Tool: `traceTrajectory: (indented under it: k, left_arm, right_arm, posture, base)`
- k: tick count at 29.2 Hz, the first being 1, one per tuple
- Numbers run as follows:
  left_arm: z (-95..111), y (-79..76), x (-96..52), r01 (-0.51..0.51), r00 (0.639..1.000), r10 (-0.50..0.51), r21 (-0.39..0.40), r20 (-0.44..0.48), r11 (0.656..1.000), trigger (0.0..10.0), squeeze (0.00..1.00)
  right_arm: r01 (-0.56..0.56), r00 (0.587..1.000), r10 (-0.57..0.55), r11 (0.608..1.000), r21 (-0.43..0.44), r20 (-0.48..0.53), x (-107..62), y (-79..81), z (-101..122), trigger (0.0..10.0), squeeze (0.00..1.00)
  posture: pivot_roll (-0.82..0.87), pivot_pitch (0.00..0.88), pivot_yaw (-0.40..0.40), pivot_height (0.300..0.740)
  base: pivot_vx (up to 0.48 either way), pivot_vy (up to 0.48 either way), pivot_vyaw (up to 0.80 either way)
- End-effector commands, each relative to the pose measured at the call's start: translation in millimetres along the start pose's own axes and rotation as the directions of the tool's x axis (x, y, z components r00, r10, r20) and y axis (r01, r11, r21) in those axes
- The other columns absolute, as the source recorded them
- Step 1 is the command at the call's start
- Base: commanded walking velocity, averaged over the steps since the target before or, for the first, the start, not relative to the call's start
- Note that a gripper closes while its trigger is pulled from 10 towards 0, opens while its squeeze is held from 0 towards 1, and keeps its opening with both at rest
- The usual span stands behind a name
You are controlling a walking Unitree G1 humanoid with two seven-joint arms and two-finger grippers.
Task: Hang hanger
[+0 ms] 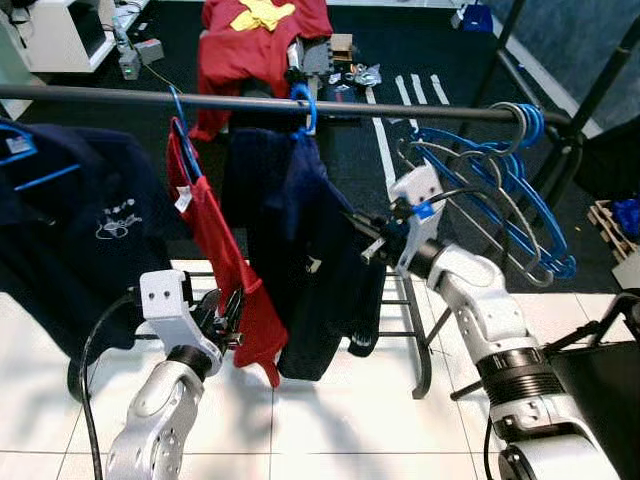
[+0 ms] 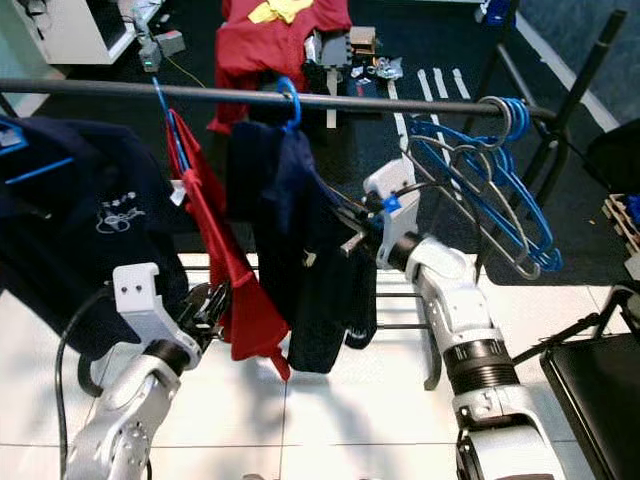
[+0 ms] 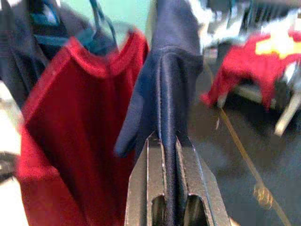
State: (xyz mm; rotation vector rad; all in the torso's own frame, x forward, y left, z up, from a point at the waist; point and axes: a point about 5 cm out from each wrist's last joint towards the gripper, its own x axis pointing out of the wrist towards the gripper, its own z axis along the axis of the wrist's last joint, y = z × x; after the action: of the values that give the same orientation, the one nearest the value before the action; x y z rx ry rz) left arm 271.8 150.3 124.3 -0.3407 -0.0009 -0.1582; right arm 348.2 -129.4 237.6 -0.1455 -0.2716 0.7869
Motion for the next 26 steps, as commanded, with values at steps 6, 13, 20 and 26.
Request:
traceTrajectory:
  k: [6, 13, 20, 26]
  left_arm:
    - [-8, -2.5, 3.7, 0.02, 1.0, -0.021, -0.031, -0.023, 0.999, 10.0, 0.0]
    - [-8, -5.3, 7.1, 0.049, 0.998, -0.05, -0.038, -0.025, 0.998, 10.0, 0.0]
    - [-5, -3.3, 14.4, 0.133, 0.99, -0.134, -0.022, -0.04, 0.991, 10.0, 0.0]
    - [-6, -2.7, 17.1, 0.169, 0.983, -0.171, -0.023, -0.061, 0.985, 10.0, 0.0]
  right_arm:
    - [-0.006, 0.991, 0.009, 1.0, -0.023, 0.13, -3.2, 0.1, 31, 0.0, 0.0]
    - [-0.055, 0.996, 0.059, 0.997, -0.05, 0.071, -13.5, 4.7, 28, 0.0, 0.0]
    - [0.009, 0.999, -0.01, 1.0, -0.013, -0.035, -55.5, 0.0, 9, 0.0, 0.0]
    - [0.079, 0.995, -0.077, 0.996, 0.032, -0.063, -71.6, -1.7, -3, 0.0, 0.0]
  posture:
    - [-0.04, 0.131, -0.001, 0.74]
    - [-0.04, 0.121, -0.008, 0.74]
    - [-0.06, 0.12, 0.001, 0.74]
    - [-0.06, 0.119, 0.003, 0.74]
  base:
    - [0.0, 0.0, 0.0]
    - [0.0, 0.0, 0.0]
    - [0.0, 0.0, 0.0]
    - [0.0, 0.0, 0.0]
